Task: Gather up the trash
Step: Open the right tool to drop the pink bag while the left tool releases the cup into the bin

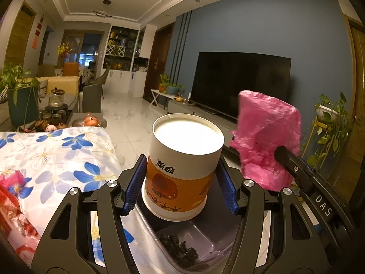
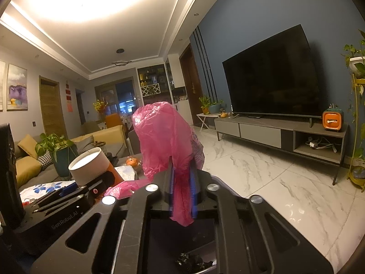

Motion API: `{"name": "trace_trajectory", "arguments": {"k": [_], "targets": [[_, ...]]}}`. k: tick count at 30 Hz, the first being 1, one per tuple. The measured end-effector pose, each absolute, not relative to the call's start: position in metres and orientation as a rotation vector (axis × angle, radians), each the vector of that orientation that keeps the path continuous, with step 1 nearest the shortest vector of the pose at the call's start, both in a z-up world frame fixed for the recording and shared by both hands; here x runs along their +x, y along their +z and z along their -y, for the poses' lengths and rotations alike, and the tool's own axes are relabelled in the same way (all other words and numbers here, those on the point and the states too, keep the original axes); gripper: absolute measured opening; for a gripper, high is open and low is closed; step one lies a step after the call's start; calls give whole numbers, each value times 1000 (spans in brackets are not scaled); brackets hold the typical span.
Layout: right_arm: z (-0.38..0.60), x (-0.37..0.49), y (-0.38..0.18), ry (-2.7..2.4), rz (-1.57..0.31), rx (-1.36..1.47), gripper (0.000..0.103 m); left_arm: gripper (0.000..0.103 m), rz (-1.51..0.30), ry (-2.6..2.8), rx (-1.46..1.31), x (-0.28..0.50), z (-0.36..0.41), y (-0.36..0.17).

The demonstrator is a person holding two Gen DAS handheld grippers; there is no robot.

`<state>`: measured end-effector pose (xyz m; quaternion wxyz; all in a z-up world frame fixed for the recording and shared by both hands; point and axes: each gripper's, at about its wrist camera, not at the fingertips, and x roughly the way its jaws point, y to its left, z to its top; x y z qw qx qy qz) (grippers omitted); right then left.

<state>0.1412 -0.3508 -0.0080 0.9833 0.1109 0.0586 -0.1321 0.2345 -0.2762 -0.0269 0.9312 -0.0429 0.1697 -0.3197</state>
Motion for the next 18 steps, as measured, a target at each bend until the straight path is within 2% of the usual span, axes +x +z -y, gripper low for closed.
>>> {"name": "trace_trajectory", "arguments": {"k": [1,4,9,13,18], "targets": [[351,142,-8,-267,-118,223,26,60,-352,-655,-86,236,278,-28],[352,141,-7,-288,-118,224,29,60,-357,-657,-80,236,283,-31],[358,127,-8,-317,-113,259,46,61,-372,-654,-80,238,290,-37],[357,116,-8,-330,-119,273,50,79,-379,-637,-79,238,289,-40],[352,107,-8,-327,-130,274,52,82,-387,-610,-107,237,273,-36]]}}
